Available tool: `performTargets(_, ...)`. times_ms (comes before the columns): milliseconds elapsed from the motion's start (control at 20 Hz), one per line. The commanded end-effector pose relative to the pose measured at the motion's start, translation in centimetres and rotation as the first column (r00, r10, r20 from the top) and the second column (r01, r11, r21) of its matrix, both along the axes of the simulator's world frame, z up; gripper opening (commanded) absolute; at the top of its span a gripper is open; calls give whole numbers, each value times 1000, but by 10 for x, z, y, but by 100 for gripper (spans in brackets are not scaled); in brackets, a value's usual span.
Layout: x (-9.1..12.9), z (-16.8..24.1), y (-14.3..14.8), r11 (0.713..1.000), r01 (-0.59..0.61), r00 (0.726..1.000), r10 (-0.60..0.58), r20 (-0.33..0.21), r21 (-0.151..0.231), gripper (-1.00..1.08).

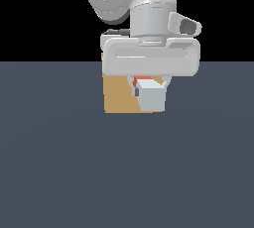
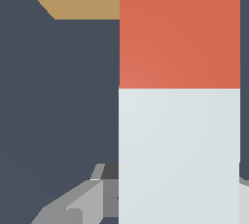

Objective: Insert the peg into the horizontal hole in a box.

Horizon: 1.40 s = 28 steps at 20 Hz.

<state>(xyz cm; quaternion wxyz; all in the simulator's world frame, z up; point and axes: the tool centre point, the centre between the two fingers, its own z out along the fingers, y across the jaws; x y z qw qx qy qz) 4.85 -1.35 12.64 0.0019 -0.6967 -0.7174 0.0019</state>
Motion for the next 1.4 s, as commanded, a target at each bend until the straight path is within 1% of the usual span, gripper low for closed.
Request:
performTargets(0, 2, 5, 0, 1000, -1, 1000, 1, 8, 0, -100)
performTargets(250, 1, 2, 1, 1000, -1, 1000, 1, 3, 0, -100)
performTargets(400, 0, 2, 11, 1000, -1, 1000, 1, 3, 0, -100)
performTargets(600, -1, 3, 35, 1000, -1, 1000, 1, 4, 0, -100)
performTargets(850, -3, 4, 81, 1000, -1, 1000, 1, 6, 0, -100)
performTargets(1000, -3, 4, 102, 1000, -1, 1000, 1, 7, 0, -100)
performTargets(1150, -3, 5, 115, 1000, -1, 1000, 1, 8, 0, -100)
performTargets(1350, -2, 5, 120, 1000, -1, 1000, 1, 8, 0, -100)
